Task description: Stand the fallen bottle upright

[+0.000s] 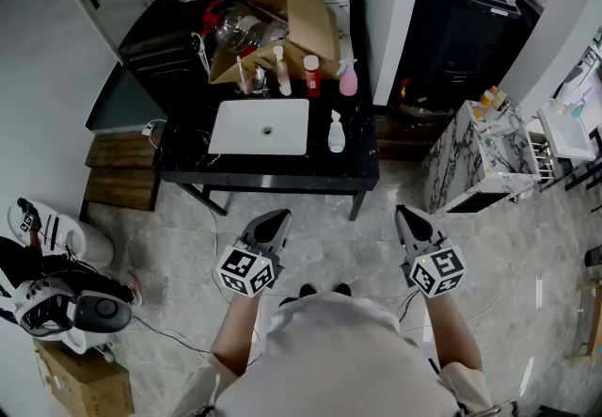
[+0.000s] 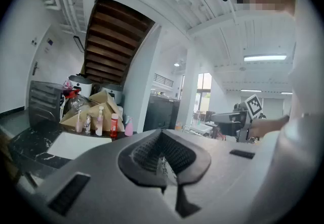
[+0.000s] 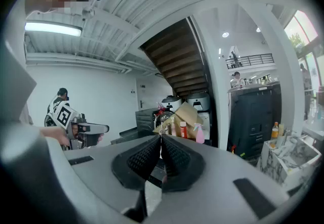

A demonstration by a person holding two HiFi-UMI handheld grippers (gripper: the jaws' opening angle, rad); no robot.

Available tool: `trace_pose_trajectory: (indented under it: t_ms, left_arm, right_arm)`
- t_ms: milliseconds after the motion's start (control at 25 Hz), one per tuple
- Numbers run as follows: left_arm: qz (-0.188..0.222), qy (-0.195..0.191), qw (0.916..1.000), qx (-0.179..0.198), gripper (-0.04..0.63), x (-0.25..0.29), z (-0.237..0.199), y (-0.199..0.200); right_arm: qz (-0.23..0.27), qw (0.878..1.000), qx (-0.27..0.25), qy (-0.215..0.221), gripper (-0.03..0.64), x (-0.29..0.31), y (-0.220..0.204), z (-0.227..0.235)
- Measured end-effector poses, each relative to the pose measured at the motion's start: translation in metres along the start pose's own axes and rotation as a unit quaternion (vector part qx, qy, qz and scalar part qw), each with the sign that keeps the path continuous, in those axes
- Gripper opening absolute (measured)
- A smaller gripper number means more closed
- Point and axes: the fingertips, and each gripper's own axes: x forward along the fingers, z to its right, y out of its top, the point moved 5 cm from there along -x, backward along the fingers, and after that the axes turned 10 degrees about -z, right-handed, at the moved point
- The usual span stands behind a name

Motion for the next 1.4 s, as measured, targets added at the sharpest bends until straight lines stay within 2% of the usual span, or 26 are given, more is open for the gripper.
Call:
trace_pose_trajectory:
  t_ms: [640, 1120, 1160, 1200, 1240, 1400]
  left_arm:
    - [-0.006, 0.001, 1.0, -0.002, 0.006, 0.001, 0.015, -0.002]
    - [-0.011, 0.013, 0.9998, -0.014, 0.006, 0.01, 0.024, -0.007]
    - [-0.011, 0.015, 0.9997, -0.014, 0.006, 0.011, 0.025, -0.007]
    - [-0.012, 0.016, 0.9997, -0.015, 0.006, 0.012, 0.025, -0.007]
    - [-0.012, 0.018, 0.9997, -0.015, 0.008, 0.013, 0.025, -0.007]
    - [-0.014, 0.027, 0.9994, -0.016, 0.006, 0.015, 0.025, -0.006]
  right_arm:
    - [0.016, 1.0, 0.011, 0.003, 0.031, -0.013, 0.004, 0.002]
    - [0.006, 1.0, 0.015, 0.015, 0.038, -0.012, 0.0, 0.018]
    - [0.006, 1.0, 0.016, 0.017, 0.056, -0.011, 0.0, 0.019]
    - [0.007, 1.0, 0.017, 0.02, 0.117, -0.01, 0.0, 0.021]
    - [0.008, 1.0, 0.019, 0.022, 0.143, -0.009, 0.0, 0.022]
    - [0.009, 0.999, 0.017, 0.035, 0.173, -0.005, 0.001, 0.027]
